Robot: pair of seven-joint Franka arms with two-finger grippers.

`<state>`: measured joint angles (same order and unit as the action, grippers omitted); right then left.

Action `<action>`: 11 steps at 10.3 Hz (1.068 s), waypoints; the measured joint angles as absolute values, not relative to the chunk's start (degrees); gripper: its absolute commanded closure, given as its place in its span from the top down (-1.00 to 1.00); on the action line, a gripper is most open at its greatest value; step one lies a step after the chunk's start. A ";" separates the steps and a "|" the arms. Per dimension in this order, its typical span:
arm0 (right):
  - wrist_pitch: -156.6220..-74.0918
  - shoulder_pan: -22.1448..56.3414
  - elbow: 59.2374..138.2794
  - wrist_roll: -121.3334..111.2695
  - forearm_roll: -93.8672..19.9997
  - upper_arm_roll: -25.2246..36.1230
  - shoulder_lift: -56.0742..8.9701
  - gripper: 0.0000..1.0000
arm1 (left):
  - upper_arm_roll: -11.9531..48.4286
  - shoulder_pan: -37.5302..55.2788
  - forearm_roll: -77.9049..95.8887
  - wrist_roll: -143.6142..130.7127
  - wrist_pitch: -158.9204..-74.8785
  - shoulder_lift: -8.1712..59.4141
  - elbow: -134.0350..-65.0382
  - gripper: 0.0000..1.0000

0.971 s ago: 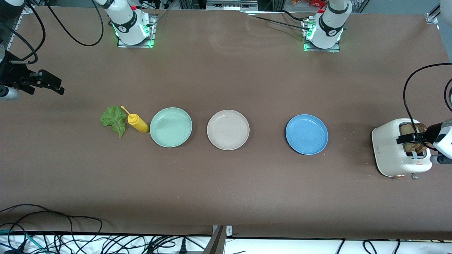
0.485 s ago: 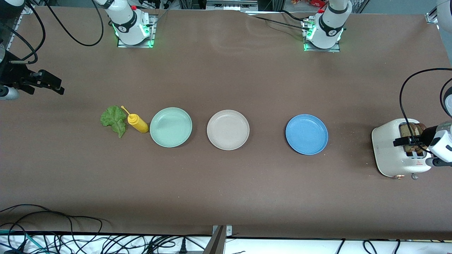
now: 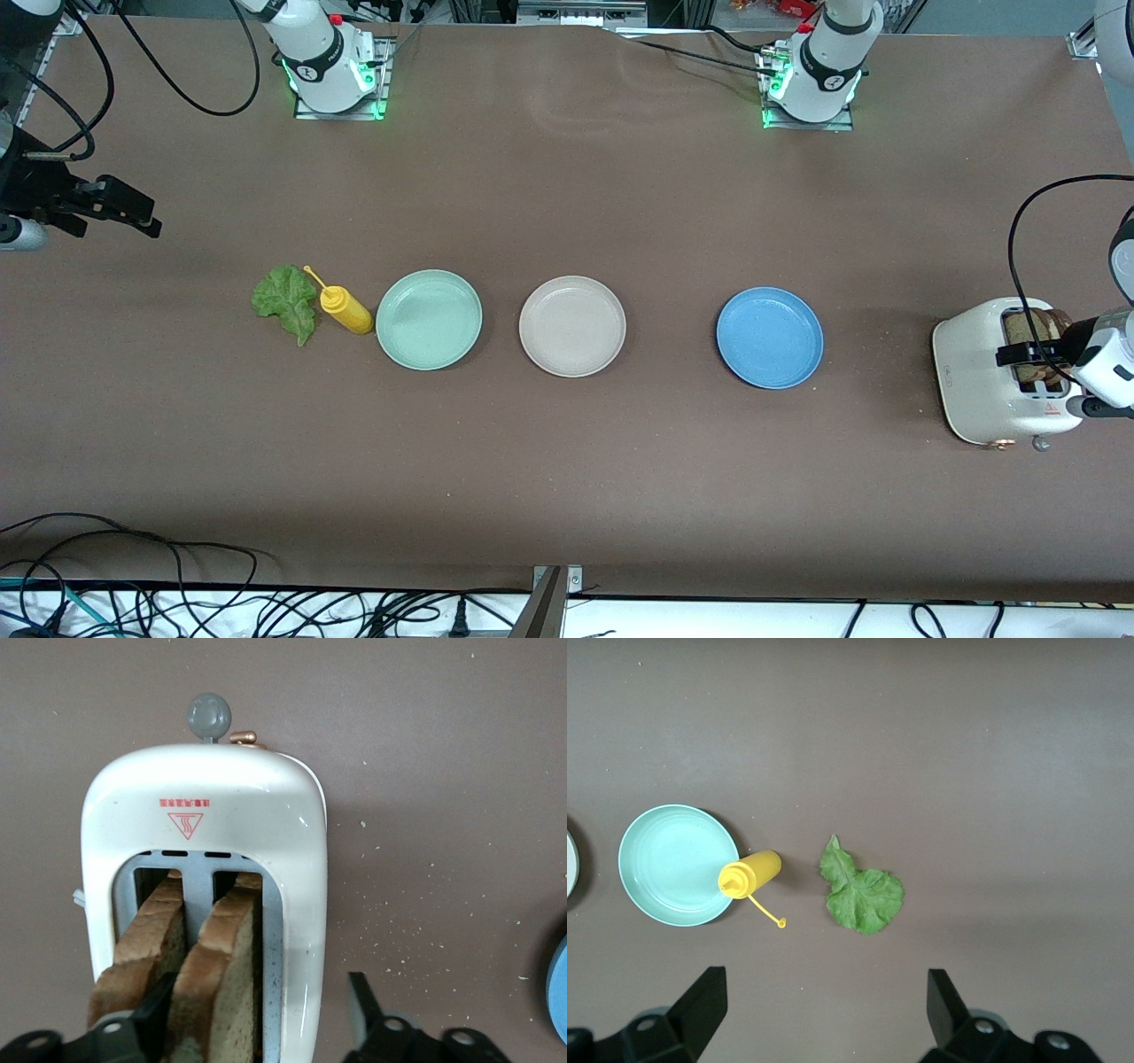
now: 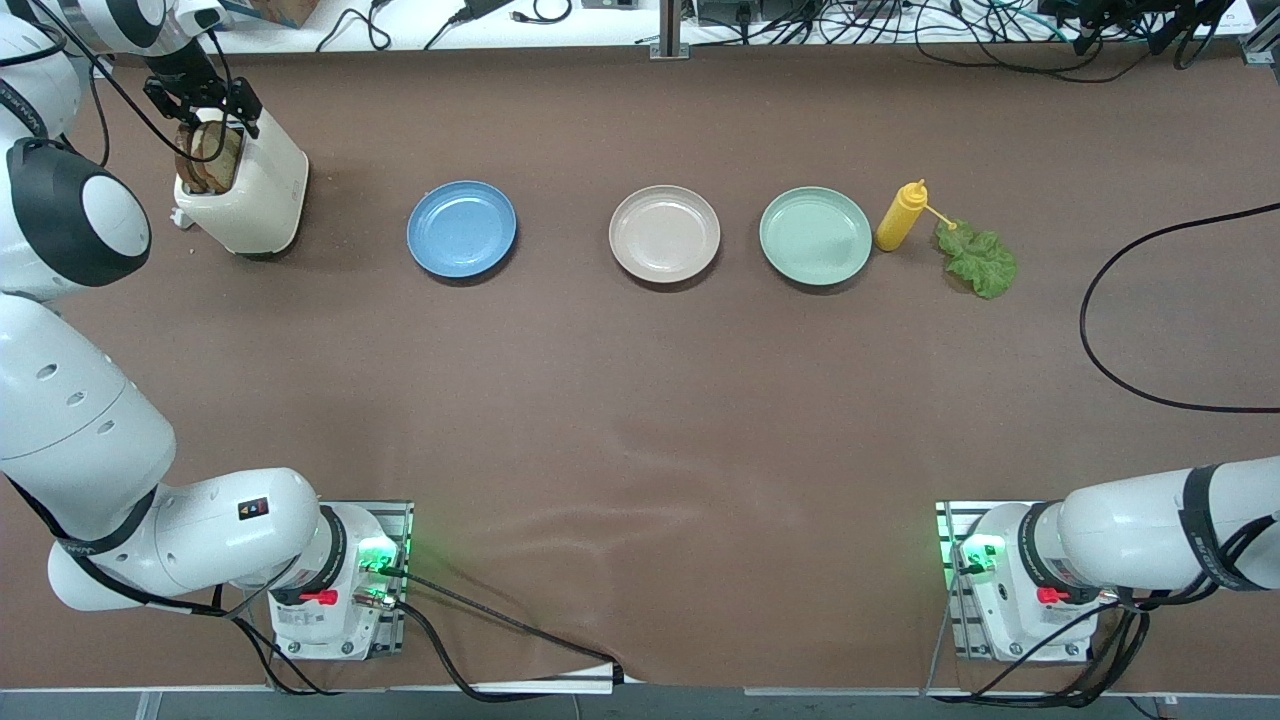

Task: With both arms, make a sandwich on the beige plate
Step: 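Lower the left gripper onto the outer bread slice and close it, then lift the bread slice out and carry it toward the beige plate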

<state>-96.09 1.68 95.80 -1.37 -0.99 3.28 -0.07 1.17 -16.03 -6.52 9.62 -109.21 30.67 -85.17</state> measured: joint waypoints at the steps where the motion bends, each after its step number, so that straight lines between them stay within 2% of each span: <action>1: -96.09 1.68 95.80 -1.37 -0.99 3.28 -0.07 1.00 | 1.17 -16.06 -6.52 9.62 -109.20 30.68 -85.17 -1.00; 8: -96.09 1.67 95.80 -1.37 -0.99 3.29 -0.08 1.00 | 0.97 -16.20 -6.76 9.62 -109.11 30.73 -84.70 -1.00; 11: -96.09 1.67 95.80 -1.37 -0.99 3.29 -0.11 1.00 | 1.22 -15.80 -6.76 9.62 -105.52 30.70 -80.64 -1.00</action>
